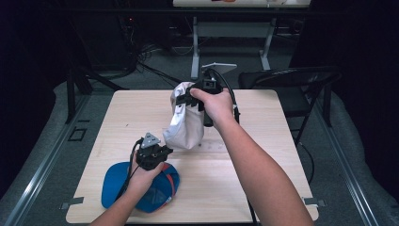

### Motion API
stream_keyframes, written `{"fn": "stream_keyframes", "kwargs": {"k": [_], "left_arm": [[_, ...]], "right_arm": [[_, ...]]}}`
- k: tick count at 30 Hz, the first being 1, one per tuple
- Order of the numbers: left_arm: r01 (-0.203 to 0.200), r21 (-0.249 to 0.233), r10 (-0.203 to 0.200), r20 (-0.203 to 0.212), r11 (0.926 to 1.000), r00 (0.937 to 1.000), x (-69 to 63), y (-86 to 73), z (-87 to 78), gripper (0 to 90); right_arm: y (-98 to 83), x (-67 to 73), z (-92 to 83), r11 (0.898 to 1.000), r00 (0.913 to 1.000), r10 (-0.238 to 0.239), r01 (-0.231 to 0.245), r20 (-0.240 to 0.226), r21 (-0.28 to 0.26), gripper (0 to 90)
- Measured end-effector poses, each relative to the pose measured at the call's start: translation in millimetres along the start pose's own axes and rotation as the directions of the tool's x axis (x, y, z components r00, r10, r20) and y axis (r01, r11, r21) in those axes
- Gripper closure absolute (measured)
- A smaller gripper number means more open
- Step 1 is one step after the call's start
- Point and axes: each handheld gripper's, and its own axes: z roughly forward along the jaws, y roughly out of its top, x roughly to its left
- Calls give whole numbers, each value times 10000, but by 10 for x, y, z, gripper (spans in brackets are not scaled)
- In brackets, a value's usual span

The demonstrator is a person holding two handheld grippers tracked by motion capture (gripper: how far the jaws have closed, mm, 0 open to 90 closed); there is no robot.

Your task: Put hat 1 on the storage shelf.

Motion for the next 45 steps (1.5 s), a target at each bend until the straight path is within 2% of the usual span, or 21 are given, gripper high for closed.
{"fn": "stream_keyframes", "kwargs": {"k": [2,10,15,18,21,27,30,33,36,37,39,41,45], "left_arm": [[1,28,-1,-29,10000,10000,0,-10,10,834],[145,134,-144,-36,9998,9999,18,-48,34,843],[102,646,-100,-36,9979,9999,42,-81,69,846],[148,597,-145,-46,9981,9999,42,-134,105,845],[143,581,-140,-54,9982,9999,38,-134,103,844],[105,565,-100,-102,9983,9999,24,-128,91,828],[156,501,-155,-13,9986,9999,14,-126,68,784],[80,320,-78,-65,9995,9999,7,-122,25,719],[-4,356,2,73,9994,10000,19,-120,-37,664],[-7,244,6,41,9997,10000,18,-127,-53,655],[-69,311,67,63,9995,10000,29,-126,-112,632],[-47,81,48,-45,10000,10000,36,-138,-151,608],[-36,-34,35,-128,10000,9999,55,-164,-262,591]], "right_arm": [[-2,-15,15,9999,9999,-121,120,78,31,808],[-16,-69,79,10000,9998,-61,60,170,65,809],[-28,-136,133,9999,9993,-62,56,355,161,809],[-34,-189,172,9997,9988,3,-15,480,236,809],[-36,-236,187,9997,9991,64,-72,416,214,809],[-33,-256,161,9998,9991,59,-67,423,183,808],[-35,-258,149,9999,9990,67,-73,434,135,805],[-38,-260,137,9999,9990,90,-95,428,130,800],[-41,-265,130,9999,9992,120,-120,391,11,790],[-41,-266,126,9999,9992,121,-121,376,0,781],[-43,-264,116,9999,9995,106,-104,303,-39,760],[-46,-258,102,10000,9996,62,-61,275,-38,753],[-65,-239,64,9998,9992,-189,188,356,22,730]]}}
